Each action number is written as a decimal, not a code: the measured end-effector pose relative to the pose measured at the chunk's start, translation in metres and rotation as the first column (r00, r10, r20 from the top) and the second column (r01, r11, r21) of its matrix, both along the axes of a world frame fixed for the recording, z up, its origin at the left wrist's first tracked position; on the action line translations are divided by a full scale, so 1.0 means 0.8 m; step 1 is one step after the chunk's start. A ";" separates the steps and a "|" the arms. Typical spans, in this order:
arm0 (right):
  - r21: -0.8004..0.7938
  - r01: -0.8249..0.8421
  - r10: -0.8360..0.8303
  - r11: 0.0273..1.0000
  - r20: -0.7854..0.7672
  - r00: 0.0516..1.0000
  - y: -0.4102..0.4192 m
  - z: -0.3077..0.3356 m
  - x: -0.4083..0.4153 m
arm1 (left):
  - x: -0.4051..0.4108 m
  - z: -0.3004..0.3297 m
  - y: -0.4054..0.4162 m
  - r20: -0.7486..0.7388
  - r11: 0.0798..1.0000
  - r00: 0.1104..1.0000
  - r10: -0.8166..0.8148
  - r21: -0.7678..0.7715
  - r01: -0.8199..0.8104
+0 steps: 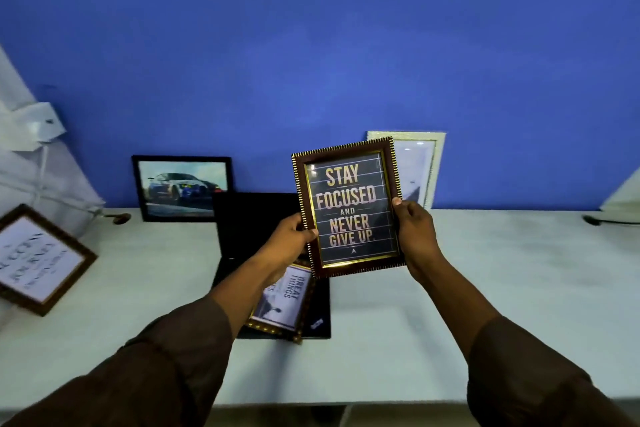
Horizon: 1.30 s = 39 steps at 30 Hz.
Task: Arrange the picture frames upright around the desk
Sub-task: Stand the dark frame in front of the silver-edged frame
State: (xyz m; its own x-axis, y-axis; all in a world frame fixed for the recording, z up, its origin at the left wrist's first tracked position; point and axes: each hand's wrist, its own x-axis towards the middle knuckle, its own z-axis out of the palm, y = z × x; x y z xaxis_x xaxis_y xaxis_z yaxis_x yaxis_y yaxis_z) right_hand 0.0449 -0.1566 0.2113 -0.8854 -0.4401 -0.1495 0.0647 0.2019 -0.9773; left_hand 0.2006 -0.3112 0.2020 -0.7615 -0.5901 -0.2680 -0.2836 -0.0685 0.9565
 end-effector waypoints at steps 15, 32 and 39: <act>0.100 0.199 -0.209 0.975 0.112 0.971 0.096 -0.087 -0.121 | -0.189 -0.049 0.057 -0.092 0.850 0.992 -0.090 0.511 0.125; 0.075 0.244 -0.255 0.967 0.312 0.915 0.097 -0.193 -0.190 | -0.303 -0.166 0.053 0.139 0.764 0.980 -0.140 0.645 0.017; 0.076 0.173 -0.189 0.982 0.372 0.909 0.100 -0.221 -0.230 | -0.334 -0.200 0.063 0.154 0.730 0.986 -0.064 0.680 -0.059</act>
